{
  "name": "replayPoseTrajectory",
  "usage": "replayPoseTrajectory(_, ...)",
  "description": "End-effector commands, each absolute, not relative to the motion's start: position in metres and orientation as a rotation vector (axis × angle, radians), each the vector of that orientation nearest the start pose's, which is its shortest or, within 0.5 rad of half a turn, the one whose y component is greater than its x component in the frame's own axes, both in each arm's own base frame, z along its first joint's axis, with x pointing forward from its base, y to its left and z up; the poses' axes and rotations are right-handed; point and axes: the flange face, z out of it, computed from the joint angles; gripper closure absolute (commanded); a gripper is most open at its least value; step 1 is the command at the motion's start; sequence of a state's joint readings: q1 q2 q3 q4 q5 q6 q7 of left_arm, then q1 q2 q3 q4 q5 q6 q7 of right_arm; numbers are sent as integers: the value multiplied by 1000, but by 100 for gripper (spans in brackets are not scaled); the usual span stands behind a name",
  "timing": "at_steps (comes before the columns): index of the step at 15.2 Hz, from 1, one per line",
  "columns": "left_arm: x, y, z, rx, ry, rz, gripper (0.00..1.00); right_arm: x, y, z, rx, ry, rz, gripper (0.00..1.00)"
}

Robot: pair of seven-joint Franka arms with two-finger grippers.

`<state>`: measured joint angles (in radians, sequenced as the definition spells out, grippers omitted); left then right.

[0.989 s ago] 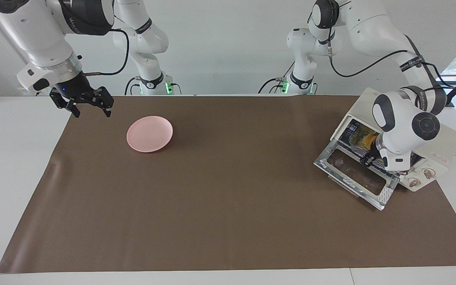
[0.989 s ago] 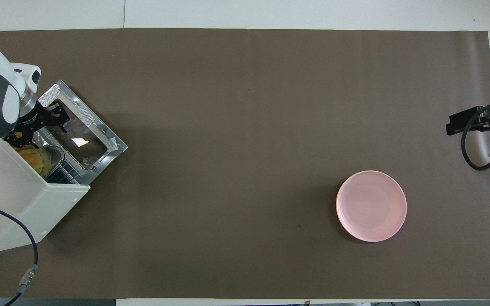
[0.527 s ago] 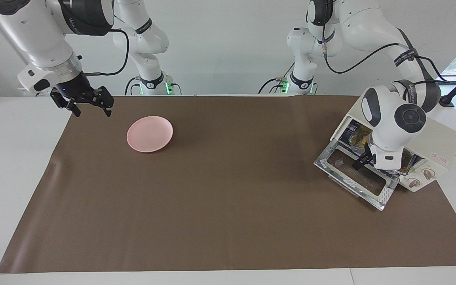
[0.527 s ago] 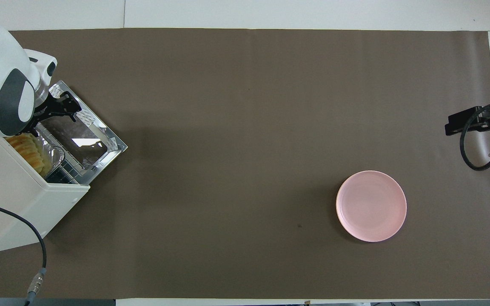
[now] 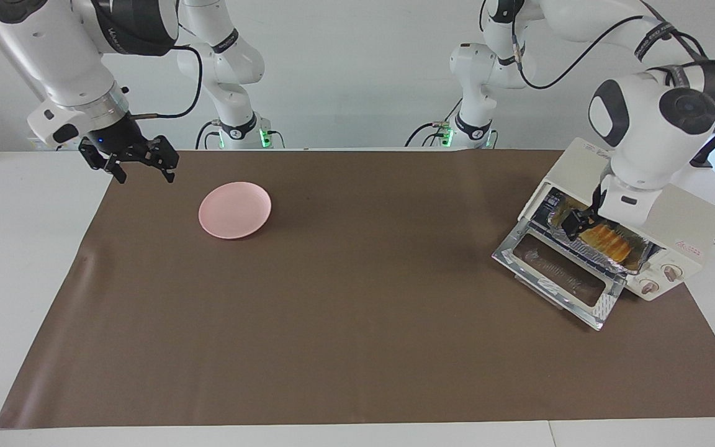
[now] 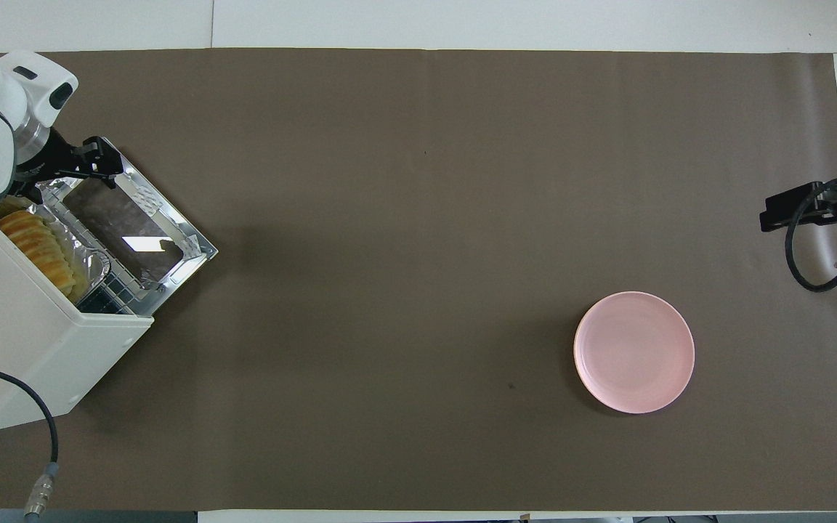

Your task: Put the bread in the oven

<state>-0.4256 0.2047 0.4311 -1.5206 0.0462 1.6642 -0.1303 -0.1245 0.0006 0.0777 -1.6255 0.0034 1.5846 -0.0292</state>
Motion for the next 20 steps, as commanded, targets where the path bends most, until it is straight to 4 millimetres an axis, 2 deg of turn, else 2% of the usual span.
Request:
replayPoseTrajectory(1, 578, -12, 589, -3068, -124, 58, 0, 549, -28, 600, -3150, 0, 76, 0)
replayPoseTrajectory(3, 565, -19, 610, -3074, -71, 116, 0, 549, -27, 600, -3150, -3, 76, 0)
replayPoseTrajectory(5, 561, -12, 613, -3086, -71, 150, 0, 549, -28, 600, -3150, -1, 76, 0)
replayPoseTrajectory(7, 553, -24, 617, -3099, 60, 186, 0, 549, -28, 600, -3150, 0, 76, 0)
replayPoseTrajectory(8, 547, -27, 628, -3115, 107, 143, 0, 549, -28, 600, -3150, 0, 76, 0)
replayPoseTrajectory(10, 533, -24, 636, -3148, 165, 121, 0, 549, -28, 600, -3150, 0, 76, 0)
replayPoseTrajectory(17, 549, -21, 632, -3169, 150, 33, 0, 549, -27, 600, -3150, -3, 76, 0)
replayPoseTrajectory(20, 549, -23, 631, -3169, 161, -8, 0, 549, -27, 600, -3150, -3, 76, 0)
